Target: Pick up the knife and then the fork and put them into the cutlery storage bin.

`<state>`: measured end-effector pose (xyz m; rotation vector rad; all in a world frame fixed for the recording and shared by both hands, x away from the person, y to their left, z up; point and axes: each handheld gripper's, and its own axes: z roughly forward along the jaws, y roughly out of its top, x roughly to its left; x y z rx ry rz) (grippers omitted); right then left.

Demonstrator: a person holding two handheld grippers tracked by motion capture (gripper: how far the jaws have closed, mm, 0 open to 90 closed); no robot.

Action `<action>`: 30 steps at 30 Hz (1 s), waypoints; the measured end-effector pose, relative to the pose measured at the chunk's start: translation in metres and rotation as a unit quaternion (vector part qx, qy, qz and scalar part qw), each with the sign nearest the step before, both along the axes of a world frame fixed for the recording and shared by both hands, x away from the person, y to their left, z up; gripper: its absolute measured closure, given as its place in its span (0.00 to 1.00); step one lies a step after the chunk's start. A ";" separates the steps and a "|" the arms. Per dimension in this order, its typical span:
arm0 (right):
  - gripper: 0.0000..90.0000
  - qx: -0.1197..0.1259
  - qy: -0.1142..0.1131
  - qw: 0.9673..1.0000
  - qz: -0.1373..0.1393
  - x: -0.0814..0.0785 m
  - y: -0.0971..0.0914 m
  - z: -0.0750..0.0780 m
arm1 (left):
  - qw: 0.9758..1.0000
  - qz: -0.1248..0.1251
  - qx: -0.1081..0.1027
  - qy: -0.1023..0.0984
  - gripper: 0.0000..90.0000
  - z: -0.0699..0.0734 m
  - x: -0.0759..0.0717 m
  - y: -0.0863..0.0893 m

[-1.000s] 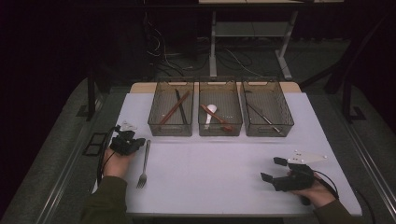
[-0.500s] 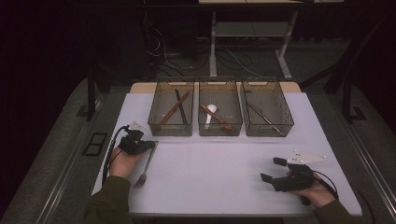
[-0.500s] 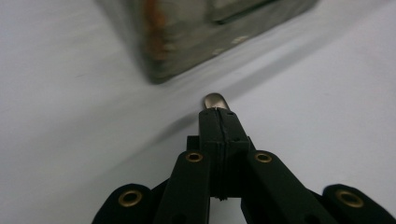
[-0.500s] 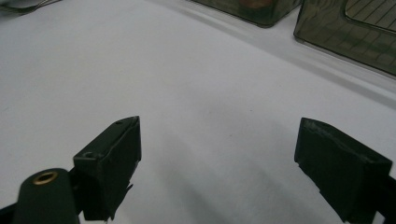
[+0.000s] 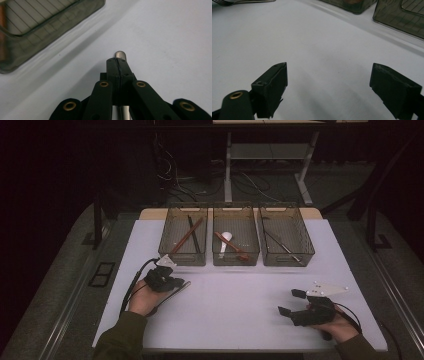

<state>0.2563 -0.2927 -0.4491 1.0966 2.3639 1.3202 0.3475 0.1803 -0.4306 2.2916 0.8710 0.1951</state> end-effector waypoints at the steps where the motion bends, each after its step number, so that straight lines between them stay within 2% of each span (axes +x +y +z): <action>1: 0.16 0.000 0.000 1.000 0.000 0.000 0.000 0.000 | 1.000 -0.001 -0.005 -0.007 0.97 0.003 -0.003 0.003; 3: 0.16 0.000 0.001 1.000 0.000 0.000 0.000 0.000 | 1.000 0.002 -0.012 -0.017 0.91 0.008 -0.012 0.011; 5: 0.16 0.000 0.001 1.000 0.000 0.000 -0.001 0.000 | 1.000 0.000 -0.010 -0.025 0.87 0.011 -0.023 0.019; 7: 0.16 -0.002 0.000 1.000 0.002 0.001 -0.001 -0.001 | 0.999 0.010 -0.022 -0.026 0.83 0.011 -0.034 0.028; 9: 0.16 -0.002 0.000 1.000 0.001 0.000 -0.001 -0.001 | 0.999 0.012 -0.025 -0.029 0.81 0.011 -0.043 0.034; 13: 0.16 -0.003 0.001 1.000 0.002 0.000 0.000 -0.001 | 0.999 0.015 -0.012 -0.025 0.78 0.001 -0.058 0.039; 18: 0.16 -0.005 0.001 1.000 0.002 0.000 0.001 -0.001 | 1.000 0.019 0.005 -0.016 0.78 -0.006 -0.056 0.040; 22: 0.16 -0.007 0.000 1.000 0.004 0.000 0.000 -0.001 | 1.000 0.012 0.005 -0.009 0.84 -0.008 -0.055 0.040; 23: 0.16 -0.007 0.001 1.000 0.004 0.000 0.000 -0.001 | 1.000 0.010 0.004 -0.008 0.87 -0.008 -0.056 0.039; 25: 0.16 -0.006 0.002 1.000 0.006 0.000 0.001 -0.001 | 1.000 0.009 0.015 -0.012 0.92 -0.008 -0.056 0.038; 30: 0.16 -0.007 -0.001 1.000 0.008 0.001 0.001 -0.001 | 1.000 0.003 0.013 -0.013 0.93 -0.008 -0.055 0.038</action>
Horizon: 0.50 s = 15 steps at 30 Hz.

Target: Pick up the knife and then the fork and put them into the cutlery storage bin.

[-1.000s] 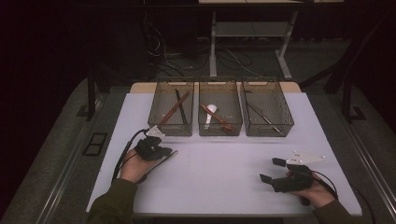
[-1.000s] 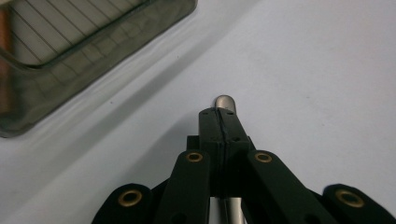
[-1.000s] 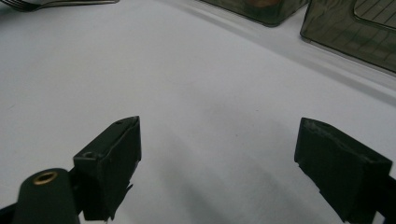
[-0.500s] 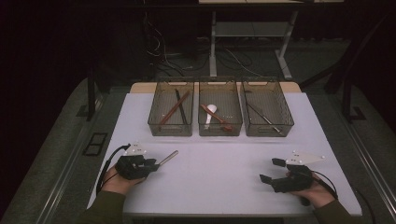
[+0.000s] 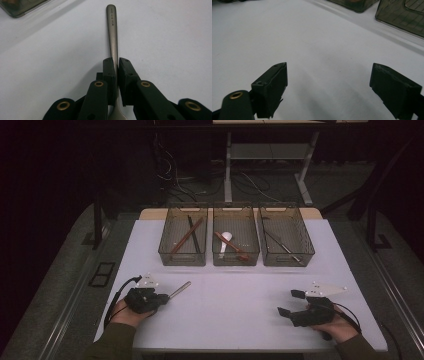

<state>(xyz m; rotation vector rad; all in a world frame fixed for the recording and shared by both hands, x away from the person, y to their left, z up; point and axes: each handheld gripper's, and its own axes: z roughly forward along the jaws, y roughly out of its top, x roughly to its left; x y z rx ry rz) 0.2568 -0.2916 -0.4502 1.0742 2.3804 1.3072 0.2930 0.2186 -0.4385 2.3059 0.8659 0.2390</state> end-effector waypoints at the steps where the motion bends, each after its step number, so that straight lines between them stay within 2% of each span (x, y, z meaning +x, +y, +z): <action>1: 0.16 0.001 0.000 1.000 0.000 0.000 0.000 0.000 | 1.000 -0.002 0.000 -0.001 0.93 0.000 0.000 0.000; 9: 0.16 0.001 0.007 1.000 0.002 0.000 0.001 -0.001 | 1.000 -0.023 0.005 -0.007 0.93 0.002 0.000 -0.008; 15: 0.16 -0.006 0.020 1.000 0.007 0.000 0.002 0.003 | 0.999 -0.043 -0.004 -0.013 0.93 0.008 -0.001 -0.016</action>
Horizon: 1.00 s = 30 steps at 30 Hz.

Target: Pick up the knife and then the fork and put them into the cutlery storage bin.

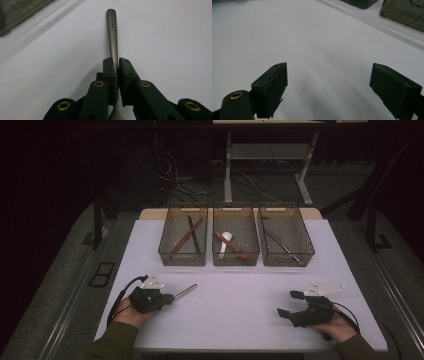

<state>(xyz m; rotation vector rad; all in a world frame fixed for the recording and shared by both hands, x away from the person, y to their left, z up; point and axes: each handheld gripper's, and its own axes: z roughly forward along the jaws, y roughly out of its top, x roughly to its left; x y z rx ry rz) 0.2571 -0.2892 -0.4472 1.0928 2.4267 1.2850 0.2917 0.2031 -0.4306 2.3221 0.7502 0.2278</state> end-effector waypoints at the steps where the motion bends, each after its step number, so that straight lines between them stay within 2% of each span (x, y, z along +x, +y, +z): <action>1: 0.16 0.002 0.002 1.000 0.001 0.000 0.000 0.001 | 1.000 -0.004 0.000 -0.001 0.93 0.001 0.000 -0.001; 5: 0.15 -0.002 0.005 1.000 0.013 -0.001 0.001 0.005 | 1.000 -0.022 -0.003 -0.005 0.93 0.005 0.000 -0.007; 7: 0.14 -0.001 0.008 1.000 0.022 0.001 0.001 0.008 | 1.000 -0.027 -0.009 -0.007 0.93 0.007 0.000 -0.012; 11: 0.13 -0.004 0.014 1.000 0.024 0.004 0.003 0.009 | 0.999 -0.047 -0.024 -0.009 0.93 0.012 0.000 -0.020; 13: 0.13 -0.009 0.024 0.999 0.025 0.006 0.005 0.011 | 0.998 -0.058 -0.031 -0.012 0.93 0.016 0.000 -0.025; 15: 0.13 -0.014 0.022 0.999 0.034 0.009 0.007 0.012 | 0.997 -0.070 -0.037 -0.014 0.93 0.019 0.000 -0.032; 18: 0.13 -0.023 0.024 0.998 0.059 0.013 0.015 0.016 | 0.995 -0.093 -0.043 -0.018 0.93 0.024 0.000 -0.043; 20: 0.13 -0.030 0.022 0.996 0.081 0.016 0.021 0.018 | 0.993 -0.110 -0.047 -0.022 0.93 0.027 0.001 -0.051; 24: 0.13 -0.038 0.018 0.992 0.119 0.020 0.032 0.022 | 0.987 -0.149 -0.056 -0.023 0.93 0.030 0.001 -0.071; 27: 0.13 -0.032 0.020 0.989 0.142 0.024 0.038 0.027 | 0.982 -0.176 -0.059 -0.022 0.93 0.031 0.001 -0.087; 30: 0.13 -0.032 0.018 0.986 0.163 0.029 0.045 0.033 | 0.976 -0.205 -0.063 -0.020 0.93 0.032 0.003 -0.107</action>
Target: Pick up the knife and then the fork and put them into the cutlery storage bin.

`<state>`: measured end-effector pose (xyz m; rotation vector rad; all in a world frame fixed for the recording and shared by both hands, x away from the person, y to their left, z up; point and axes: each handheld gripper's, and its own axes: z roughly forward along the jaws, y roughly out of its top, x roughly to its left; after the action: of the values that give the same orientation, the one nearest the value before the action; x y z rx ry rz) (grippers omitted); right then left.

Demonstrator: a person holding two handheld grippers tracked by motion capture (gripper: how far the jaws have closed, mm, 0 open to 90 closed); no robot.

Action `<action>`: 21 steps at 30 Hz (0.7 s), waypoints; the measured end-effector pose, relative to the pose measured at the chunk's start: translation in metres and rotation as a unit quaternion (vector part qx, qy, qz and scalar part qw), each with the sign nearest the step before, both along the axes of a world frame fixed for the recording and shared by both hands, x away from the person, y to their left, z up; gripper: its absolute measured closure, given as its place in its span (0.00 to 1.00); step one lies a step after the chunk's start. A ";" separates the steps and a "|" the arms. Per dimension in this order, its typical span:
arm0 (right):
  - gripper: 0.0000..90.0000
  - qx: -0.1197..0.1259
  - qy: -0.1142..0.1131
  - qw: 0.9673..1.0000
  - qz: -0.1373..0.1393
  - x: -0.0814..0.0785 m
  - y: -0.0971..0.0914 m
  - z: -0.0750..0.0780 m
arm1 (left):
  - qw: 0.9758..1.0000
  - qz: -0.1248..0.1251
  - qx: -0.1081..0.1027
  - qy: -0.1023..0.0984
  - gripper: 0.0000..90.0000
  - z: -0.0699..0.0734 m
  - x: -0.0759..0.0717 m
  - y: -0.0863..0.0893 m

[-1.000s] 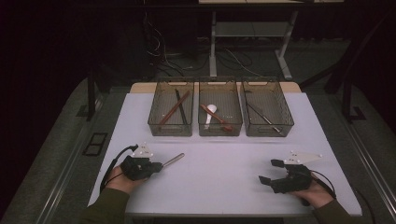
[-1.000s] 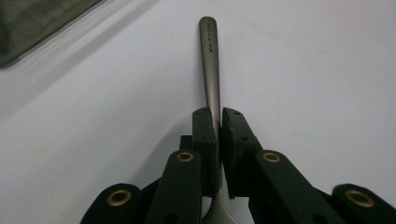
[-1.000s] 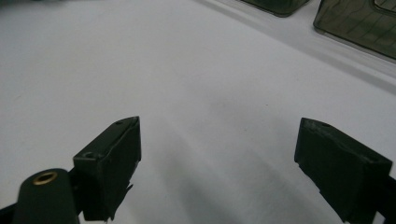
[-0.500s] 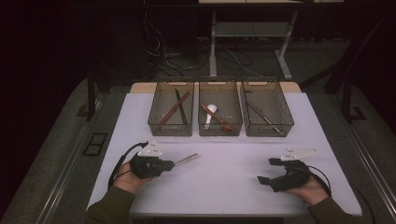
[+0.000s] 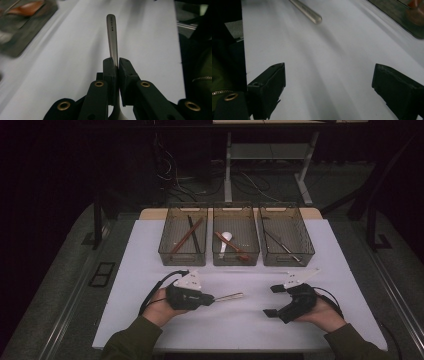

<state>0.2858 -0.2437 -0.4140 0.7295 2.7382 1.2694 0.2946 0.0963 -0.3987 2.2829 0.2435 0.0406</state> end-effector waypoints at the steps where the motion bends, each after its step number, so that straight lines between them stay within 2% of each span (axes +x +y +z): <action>1: 0.13 0.001 -0.001 1.000 0.010 0.002 0.003 0.002 | 1.000 -0.008 0.001 -0.001 0.93 0.000 0.001 -0.004; 7: 0.13 -0.003 0.009 0.999 0.049 0.010 0.018 0.009 | 0.998 -0.062 0.003 -0.004 0.93 0.004 0.004 -0.036; 9: 0.15 -0.004 0.013 0.998 0.064 0.014 0.022 0.010 | 0.997 -0.082 0.005 -0.005 0.93 0.006 0.006 -0.046; 12: 0.15 -0.008 0.021 0.996 0.085 0.021 0.028 0.013 | 0.994 -0.103 0.011 -0.015 0.93 0.008 0.010 -0.059; 15: 0.17 -0.016 0.022 0.993 0.112 0.029 0.033 0.014 | 0.994 -0.112 0.009 -0.011 0.93 0.009 0.011 -0.067; 18: 0.29 -0.023 0.036 0.989 0.141 0.033 0.039 0.013 | 0.993 -0.120 0.011 -0.014 0.93 0.008 0.010 -0.069; 21: 0.44 -0.034 0.064 0.984 0.163 0.036 0.046 0.008 | 0.992 -0.122 0.014 -0.014 0.93 0.007 0.009 -0.069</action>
<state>0.3216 -0.1982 -0.4060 0.3796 3.0861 1.2083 0.3039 0.0271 -0.3918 2.3229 -0.0515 -0.0509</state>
